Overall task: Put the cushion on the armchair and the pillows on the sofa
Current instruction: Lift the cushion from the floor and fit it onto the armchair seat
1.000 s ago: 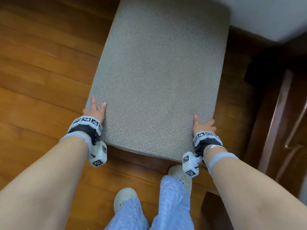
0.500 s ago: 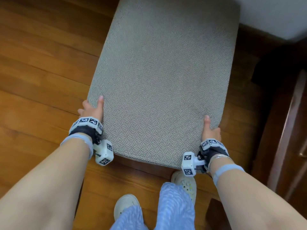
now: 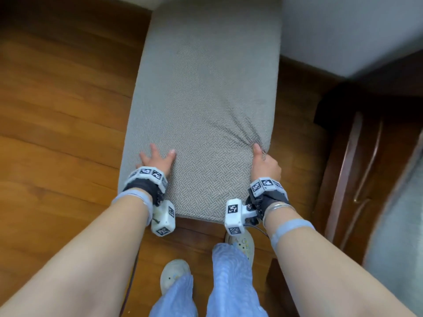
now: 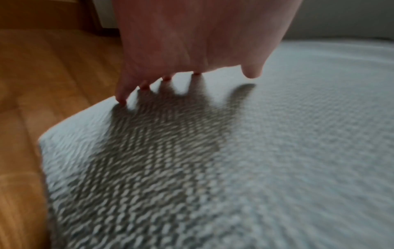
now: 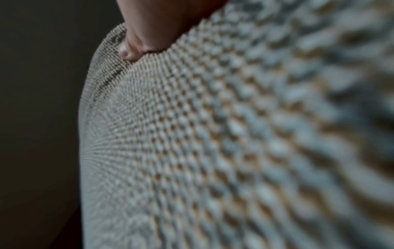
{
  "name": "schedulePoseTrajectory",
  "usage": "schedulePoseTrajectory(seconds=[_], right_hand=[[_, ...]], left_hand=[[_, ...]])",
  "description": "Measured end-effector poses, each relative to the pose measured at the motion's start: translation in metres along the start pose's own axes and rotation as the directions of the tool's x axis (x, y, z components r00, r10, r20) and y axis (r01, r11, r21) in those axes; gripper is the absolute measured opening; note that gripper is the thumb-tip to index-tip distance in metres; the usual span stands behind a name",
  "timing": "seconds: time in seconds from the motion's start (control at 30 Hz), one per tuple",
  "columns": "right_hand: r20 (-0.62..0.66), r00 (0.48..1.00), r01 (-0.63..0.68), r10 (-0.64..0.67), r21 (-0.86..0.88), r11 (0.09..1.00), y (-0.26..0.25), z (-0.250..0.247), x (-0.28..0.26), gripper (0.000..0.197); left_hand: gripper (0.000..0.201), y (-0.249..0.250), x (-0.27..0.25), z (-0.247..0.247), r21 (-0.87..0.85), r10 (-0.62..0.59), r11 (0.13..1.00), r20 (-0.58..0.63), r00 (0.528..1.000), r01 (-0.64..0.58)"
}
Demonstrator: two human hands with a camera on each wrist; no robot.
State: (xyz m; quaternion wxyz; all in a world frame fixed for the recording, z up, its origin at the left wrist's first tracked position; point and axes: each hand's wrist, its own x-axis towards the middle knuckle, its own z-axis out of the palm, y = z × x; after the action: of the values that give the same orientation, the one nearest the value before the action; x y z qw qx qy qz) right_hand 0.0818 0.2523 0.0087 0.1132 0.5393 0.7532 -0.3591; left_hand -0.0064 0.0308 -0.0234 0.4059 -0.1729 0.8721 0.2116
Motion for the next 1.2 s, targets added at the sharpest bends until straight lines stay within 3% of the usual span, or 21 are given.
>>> schedulePoseTrajectory(seconds=[0.07,0.17,0.33,0.4,0.47,0.63,0.87,1.0,1.1,1.2], right_hand=[[-0.022,0.997,0.073,-0.074,-0.053,0.996,-0.021,-0.022,-0.019,0.068],[-0.026,0.993,0.116,-0.119,-0.115,0.987,-0.044,-0.058,-0.048,0.066],[-0.034,0.980,0.188,-0.197,-0.180,0.965,-0.072,-0.122,-0.110,0.063],[-0.041,0.972,0.217,-0.232,-0.223,0.950,-0.079,-0.153,-0.139,0.061],[-0.050,0.963,0.245,-0.266,-0.262,0.934,-0.082,-0.187,-0.167,0.060],[-0.096,0.926,0.309,-0.365,-0.359,0.880,-0.086,-0.288,-0.235,0.056],[-0.260,0.881,0.322,-0.396,-0.285,0.903,-0.083,-0.439,-0.303,0.058],[-0.422,0.837,0.295,-0.347,-0.186,0.937,-0.063,-0.525,-0.330,0.053],[-0.520,0.801,0.282,-0.295,-0.105,0.954,-0.035,-0.585,-0.344,0.053],[-0.591,0.774,0.260,-0.229,-0.033,0.965,0.007,-0.640,-0.350,0.052]], left_hand=[[0.070,0.021,-0.026,-0.010,0.061,0.176,0.982,0.018,0.984,-0.177],[0.065,0.062,-0.067,-0.031,0.178,0.460,0.872,0.024,0.888,-0.457],[0.064,0.124,-0.145,-0.075,0.242,0.648,0.725,0.076,0.758,-0.645],[0.070,0.142,-0.186,-0.090,0.323,0.742,0.615,0.073,0.667,-0.719],[0.075,0.160,-0.231,-0.105,0.434,0.816,0.451,0.154,0.557,-0.780],[0.067,0.207,-0.344,-0.152,0.549,0.875,0.137,0.324,0.361,-0.825],[0.051,0.275,-0.512,-0.187,0.559,0.933,-0.116,0.345,0.103,-0.821],[0.051,0.311,-0.601,-0.176,0.516,0.951,-0.228,0.300,-0.075,-0.826],[0.060,0.335,-0.662,-0.144,0.488,0.955,-0.253,0.263,-0.136,-0.835],[0.086,0.352,-0.719,-0.097,0.467,0.949,-0.253,0.291,-0.123,-0.847]])
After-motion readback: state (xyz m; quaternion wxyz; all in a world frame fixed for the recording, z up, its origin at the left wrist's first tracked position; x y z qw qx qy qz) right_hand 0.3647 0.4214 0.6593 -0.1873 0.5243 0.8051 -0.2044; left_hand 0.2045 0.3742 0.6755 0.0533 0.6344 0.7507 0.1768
